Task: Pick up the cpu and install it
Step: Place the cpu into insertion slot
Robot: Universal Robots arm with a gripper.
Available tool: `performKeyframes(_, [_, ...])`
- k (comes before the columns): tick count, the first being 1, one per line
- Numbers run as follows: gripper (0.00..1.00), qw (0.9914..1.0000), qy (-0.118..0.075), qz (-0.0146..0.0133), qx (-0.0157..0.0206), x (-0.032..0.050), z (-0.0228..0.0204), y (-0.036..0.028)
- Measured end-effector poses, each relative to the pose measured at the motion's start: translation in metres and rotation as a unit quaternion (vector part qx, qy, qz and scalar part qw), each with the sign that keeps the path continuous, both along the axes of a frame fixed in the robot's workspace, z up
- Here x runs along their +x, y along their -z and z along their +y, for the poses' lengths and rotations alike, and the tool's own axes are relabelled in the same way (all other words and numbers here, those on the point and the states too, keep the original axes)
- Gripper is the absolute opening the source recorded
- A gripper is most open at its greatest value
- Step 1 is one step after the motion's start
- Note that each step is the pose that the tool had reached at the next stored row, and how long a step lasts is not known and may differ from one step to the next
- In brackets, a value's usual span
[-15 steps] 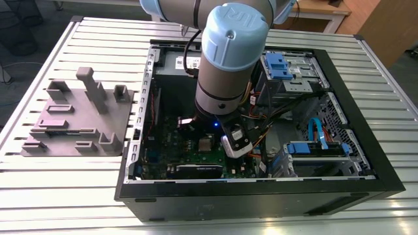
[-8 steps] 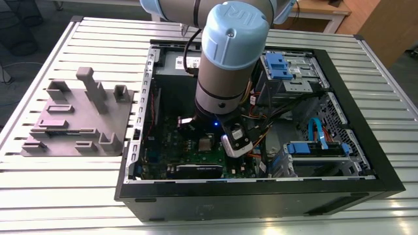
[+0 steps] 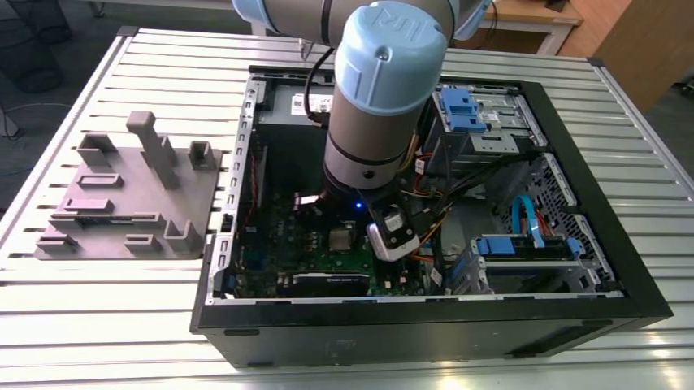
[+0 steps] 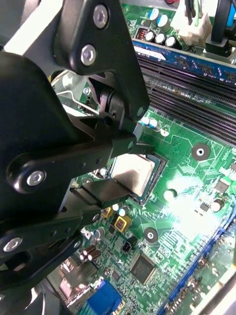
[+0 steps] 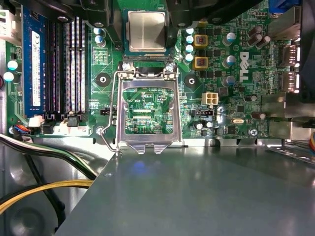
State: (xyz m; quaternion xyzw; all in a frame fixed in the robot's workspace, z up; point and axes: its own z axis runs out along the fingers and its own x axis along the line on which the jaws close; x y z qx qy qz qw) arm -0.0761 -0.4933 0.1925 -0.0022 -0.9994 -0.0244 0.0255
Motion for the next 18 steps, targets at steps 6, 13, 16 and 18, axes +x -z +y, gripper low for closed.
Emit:
performKeyframes(6, [0.52, 1.0, 0.0, -0.0003, 0.0001, 0.0001, 0.0, 0.0027])
performKeyframes(13, [0.52, 1.0, 0.0, -0.0002, 0.0001, 0.0001, 0.0, 0.0048])
performKeyframes(16, [0.51, 1.0, 0.0, -0.0004, 0.0002, 0.0003, -0.0001, 0.0049])
performKeyframes(18, [0.47, 1.0, 0.0, -0.0003, 0.0004, 0.0002, -0.0001, 0.0046])
